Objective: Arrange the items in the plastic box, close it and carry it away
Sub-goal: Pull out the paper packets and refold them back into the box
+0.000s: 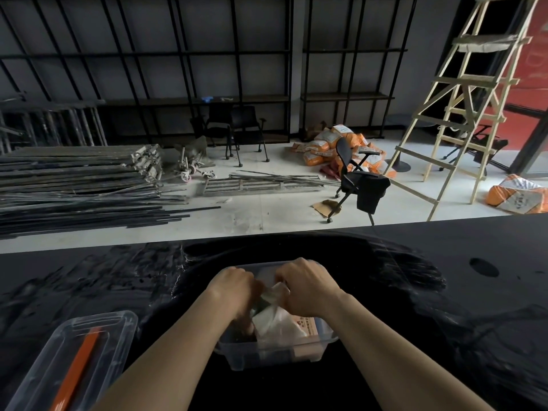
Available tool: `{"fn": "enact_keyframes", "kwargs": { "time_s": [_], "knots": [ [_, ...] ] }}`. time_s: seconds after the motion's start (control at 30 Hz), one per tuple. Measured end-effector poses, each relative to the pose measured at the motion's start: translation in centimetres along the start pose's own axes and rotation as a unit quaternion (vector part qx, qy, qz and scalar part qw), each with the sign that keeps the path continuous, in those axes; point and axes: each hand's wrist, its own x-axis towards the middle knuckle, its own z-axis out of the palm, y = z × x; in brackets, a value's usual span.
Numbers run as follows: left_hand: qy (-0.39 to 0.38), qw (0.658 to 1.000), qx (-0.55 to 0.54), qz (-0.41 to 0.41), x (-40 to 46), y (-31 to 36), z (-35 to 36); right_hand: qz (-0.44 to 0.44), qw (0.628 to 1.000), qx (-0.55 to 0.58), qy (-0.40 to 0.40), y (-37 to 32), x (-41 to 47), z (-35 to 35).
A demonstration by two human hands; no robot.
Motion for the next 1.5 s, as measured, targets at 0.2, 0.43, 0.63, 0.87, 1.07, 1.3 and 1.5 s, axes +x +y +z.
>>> {"fn": "enact_keyframes", "kwargs": {
  "time_s": [0.2,0.43,0.63,0.87,1.07,1.3,1.5],
  "knots": [
    [0.012,0.999,0.003,-0.039,-0.6,-0.2,-1.1,-0.041,0.992,-0.056,-0.105,-0.6,-0.3,0.2],
    [0.069,0.996,-0.021,-0.058,-1.3,-1.2,-1.6,0.036,0.965,0.010,-0.259,-1.1,-0.4,0.7],
    [0.081,0.971,-0.218,-0.055,-1.9,-0.9,-0.6,0.040,0.962,0.017,-0.270,-0.2,-0.3,0.9],
    [0.150,0.967,-0.198,-0.053,-1.6,0.3,0.8,0.037,0.961,-0.032,-0.272,-0.4,-0.4,1.1],
    [0.127,0.983,-0.096,-0.085,-0.8,1.2,2.5,0.045,0.959,-0.059,-0.273,-0.3,0.0,1.8],
    [0.109,0.988,0.013,-0.105,0.2,1.9,3.6,0.056,0.967,-0.056,-0.241,-0.5,0.2,2.3],
    [0.068,0.994,-0.013,-0.090,0.2,1.6,2.5,0.081,0.962,-0.044,-0.256,-0.7,0.8,1.8]
  ]
}}
